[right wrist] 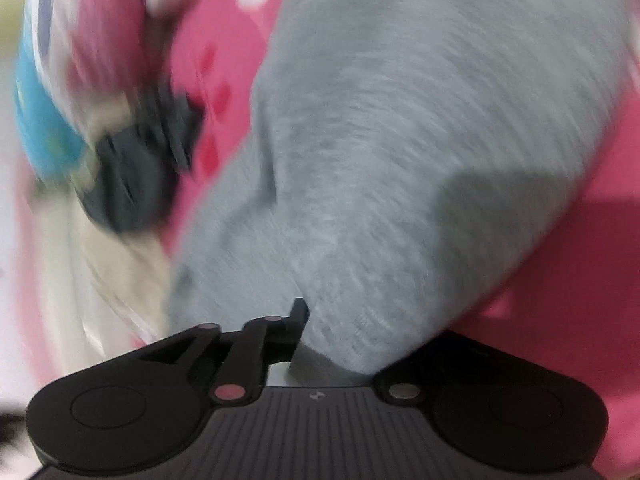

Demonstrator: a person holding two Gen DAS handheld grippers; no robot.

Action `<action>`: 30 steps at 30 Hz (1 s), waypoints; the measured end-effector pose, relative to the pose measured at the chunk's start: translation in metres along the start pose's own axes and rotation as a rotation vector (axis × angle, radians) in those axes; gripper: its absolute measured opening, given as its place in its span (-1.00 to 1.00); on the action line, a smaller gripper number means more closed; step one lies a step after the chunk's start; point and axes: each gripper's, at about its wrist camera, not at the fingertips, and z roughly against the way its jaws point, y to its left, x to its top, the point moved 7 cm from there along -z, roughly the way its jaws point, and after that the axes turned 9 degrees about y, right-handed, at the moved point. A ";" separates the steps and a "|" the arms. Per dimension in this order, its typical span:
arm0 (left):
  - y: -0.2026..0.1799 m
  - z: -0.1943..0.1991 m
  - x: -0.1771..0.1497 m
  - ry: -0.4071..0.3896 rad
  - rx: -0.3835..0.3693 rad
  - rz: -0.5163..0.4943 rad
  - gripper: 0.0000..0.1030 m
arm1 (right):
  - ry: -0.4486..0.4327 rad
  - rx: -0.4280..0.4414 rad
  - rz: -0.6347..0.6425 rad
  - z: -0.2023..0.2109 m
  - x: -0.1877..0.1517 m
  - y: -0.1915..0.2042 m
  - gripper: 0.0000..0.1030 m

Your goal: Fold clothes

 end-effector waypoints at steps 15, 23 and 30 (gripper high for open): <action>-0.015 0.058 0.061 -0.091 0.129 -0.323 0.16 | 0.276 -0.361 1.074 -0.004 -0.034 0.194 -0.26; -0.024 0.036 0.070 -0.047 0.149 -0.436 0.16 | 0.619 -0.511 1.122 -0.015 -0.085 0.180 -0.25; -0.022 0.018 0.074 -0.007 0.190 -0.502 0.16 | 0.244 -0.279 1.373 -0.115 -0.039 0.282 -0.25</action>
